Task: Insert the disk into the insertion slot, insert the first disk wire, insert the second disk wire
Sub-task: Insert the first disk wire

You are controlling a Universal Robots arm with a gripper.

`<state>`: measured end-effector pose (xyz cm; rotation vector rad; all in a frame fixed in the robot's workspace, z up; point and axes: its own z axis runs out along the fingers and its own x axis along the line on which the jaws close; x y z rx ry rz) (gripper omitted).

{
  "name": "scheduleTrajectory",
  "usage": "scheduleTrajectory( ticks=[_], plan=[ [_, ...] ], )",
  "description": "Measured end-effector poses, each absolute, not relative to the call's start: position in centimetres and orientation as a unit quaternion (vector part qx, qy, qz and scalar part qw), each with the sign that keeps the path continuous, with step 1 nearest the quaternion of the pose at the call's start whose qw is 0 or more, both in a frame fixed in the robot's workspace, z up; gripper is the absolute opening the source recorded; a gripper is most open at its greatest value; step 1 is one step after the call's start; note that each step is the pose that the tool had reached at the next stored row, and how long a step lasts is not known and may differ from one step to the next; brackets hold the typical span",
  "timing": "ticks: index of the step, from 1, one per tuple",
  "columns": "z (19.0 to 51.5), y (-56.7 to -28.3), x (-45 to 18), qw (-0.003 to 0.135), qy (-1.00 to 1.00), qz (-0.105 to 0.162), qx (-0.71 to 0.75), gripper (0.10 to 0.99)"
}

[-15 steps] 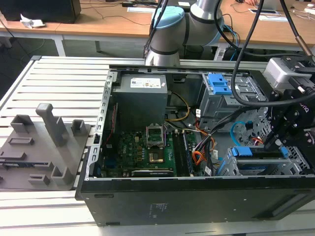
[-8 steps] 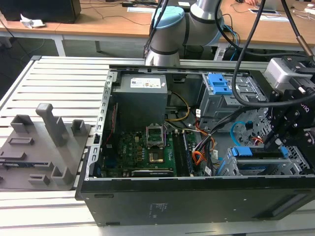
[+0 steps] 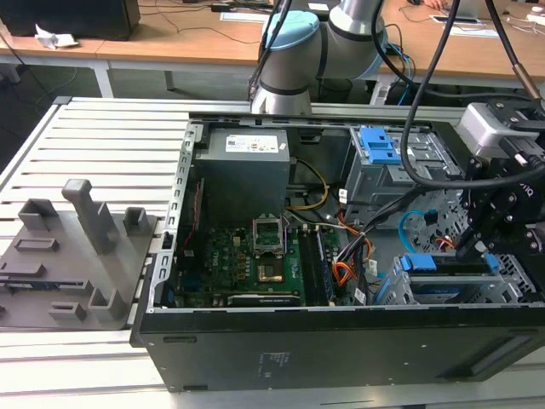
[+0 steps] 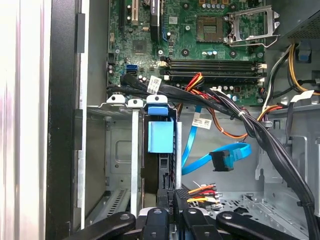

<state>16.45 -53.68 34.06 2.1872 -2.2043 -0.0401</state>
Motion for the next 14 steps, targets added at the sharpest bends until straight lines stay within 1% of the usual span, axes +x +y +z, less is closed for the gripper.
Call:
scheduleTrajectory(
  ticks=[14],
  plan=[
    [33.54, -53.82, 16.85, 0.018, -0.71, -0.013, 0.704, 0.173]
  ],
)
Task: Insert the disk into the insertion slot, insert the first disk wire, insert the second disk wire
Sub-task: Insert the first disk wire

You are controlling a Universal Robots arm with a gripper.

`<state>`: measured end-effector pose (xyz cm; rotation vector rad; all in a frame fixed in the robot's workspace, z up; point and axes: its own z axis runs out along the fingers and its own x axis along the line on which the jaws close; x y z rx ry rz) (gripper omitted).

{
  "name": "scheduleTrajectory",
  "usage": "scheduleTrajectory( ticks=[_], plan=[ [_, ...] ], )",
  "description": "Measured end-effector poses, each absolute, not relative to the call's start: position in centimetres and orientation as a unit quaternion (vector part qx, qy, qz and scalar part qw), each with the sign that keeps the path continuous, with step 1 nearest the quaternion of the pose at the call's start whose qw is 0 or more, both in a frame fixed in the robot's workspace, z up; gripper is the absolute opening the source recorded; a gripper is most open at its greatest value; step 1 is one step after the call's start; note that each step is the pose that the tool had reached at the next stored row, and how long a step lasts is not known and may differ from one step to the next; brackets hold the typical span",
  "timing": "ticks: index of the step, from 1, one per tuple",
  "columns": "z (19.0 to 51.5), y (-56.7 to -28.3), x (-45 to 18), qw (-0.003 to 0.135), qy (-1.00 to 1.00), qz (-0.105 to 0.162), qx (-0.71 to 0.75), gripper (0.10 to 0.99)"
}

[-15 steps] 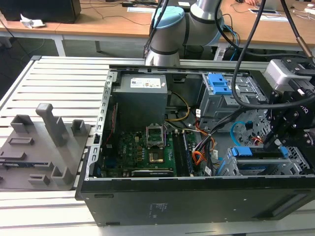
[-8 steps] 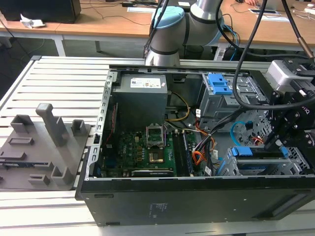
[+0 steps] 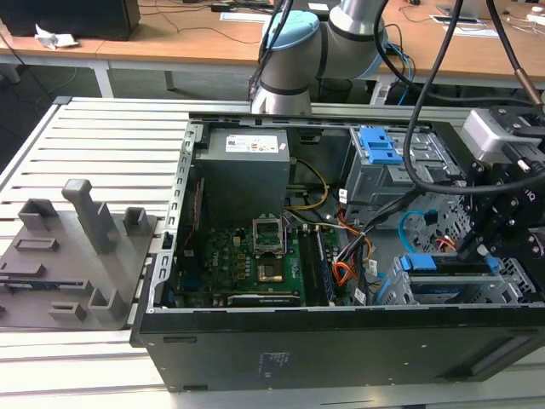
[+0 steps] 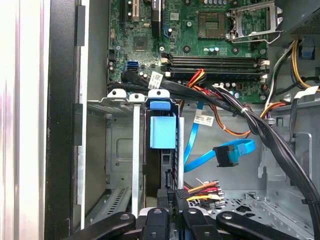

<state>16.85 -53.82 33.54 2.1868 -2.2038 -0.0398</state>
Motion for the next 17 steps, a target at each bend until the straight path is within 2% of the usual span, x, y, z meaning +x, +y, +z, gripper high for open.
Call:
scheduleTrajectory(
  ticks=[4, 5, 7, 13, 17],
  plan=[
    [33.4, -53.8, 16.9, 0.018, -0.71, -0.014, 0.704, 0.18],
    [33.5, -53.8, 16.9, 0.018, -0.71, -0.013, 0.704, 0.247],
    [33.7, -53.8, 16.9, 0.018, -0.71, -0.013, 0.704, 0.247],
    [37.3, -53.8, 16.9, 0.018, -0.71, -0.013, 0.704, 0.247],
    [37.7, -53.8, 16.9, 0.018, -0.71, -0.013, 0.704, 0.247]
  ],
)
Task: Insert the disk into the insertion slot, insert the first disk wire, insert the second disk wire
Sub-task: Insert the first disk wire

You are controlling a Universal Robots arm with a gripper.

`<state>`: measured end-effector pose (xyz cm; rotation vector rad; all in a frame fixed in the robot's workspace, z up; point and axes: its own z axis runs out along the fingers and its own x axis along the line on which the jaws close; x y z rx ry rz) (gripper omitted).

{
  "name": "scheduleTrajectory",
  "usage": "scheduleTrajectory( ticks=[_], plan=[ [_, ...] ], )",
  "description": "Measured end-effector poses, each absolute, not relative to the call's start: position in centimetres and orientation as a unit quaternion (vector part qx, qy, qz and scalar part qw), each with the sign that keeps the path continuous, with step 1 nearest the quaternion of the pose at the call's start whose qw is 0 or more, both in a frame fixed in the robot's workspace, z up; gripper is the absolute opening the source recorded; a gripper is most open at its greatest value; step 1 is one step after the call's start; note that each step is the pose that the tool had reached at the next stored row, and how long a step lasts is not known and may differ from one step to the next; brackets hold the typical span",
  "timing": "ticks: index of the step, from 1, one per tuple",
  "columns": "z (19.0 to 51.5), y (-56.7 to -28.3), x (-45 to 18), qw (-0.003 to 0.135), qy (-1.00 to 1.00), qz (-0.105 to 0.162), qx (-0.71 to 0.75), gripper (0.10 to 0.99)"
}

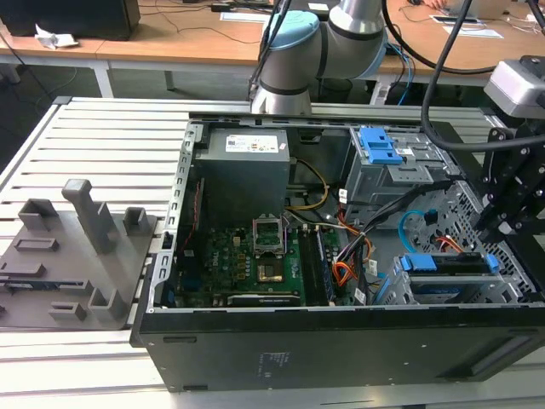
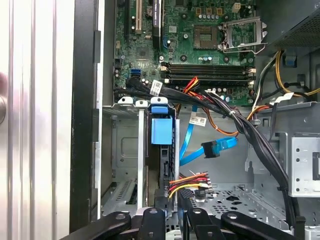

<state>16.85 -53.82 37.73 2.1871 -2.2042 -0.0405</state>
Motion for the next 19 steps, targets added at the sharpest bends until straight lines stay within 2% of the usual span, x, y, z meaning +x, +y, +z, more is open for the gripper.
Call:
scheduleTrajectory(
  ticks=[2, 19],
  plan=[
    [37.7, -53.8, 16.9, 0.018, -0.71, -0.013, 0.704, 0.106],
    [37.7, -53.8, 14.6, 0.018, -0.71, -0.013, 0.704, 0.106]
  ],
)
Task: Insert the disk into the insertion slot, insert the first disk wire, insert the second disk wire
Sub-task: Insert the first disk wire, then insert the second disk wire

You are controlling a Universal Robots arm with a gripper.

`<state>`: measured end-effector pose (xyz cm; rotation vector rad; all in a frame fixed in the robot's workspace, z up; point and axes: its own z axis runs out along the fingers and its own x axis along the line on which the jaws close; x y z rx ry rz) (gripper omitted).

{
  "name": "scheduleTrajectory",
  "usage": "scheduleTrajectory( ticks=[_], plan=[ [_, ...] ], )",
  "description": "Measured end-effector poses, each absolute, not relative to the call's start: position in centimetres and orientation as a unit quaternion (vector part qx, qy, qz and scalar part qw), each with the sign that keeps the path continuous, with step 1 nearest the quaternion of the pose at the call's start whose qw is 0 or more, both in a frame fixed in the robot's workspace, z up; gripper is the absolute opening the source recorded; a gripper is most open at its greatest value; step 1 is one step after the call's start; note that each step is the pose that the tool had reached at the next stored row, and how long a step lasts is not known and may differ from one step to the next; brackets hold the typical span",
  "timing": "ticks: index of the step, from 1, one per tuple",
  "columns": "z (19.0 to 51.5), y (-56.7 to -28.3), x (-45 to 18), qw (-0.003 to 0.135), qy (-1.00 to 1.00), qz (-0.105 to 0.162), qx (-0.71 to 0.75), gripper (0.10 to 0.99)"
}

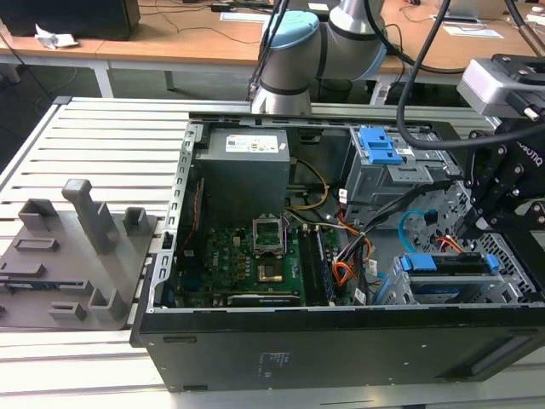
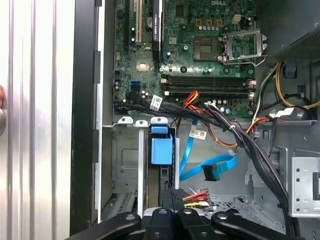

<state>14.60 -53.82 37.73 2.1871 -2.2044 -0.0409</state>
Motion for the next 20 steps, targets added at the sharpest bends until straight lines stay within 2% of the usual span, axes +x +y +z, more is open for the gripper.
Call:
scheduleTrajectory(
  ticks=[16, 17, 18, 20],
  plan=[
    [37.73, -53.82, 14.23, 0.018, -0.71, -0.013, 0.704, 0.114],
    [37.73, -53.82, 14.23, 0.018, -0.71, -0.013, 0.704, 0.169],
    [37.73, -53.82, 14.23, 0.018, -0.71, -0.013, 0.704, 0.169],
    [37.73, -53.82, 14.23, 0.018, -0.71, -0.013, 0.704, 0.294]
  ],
)
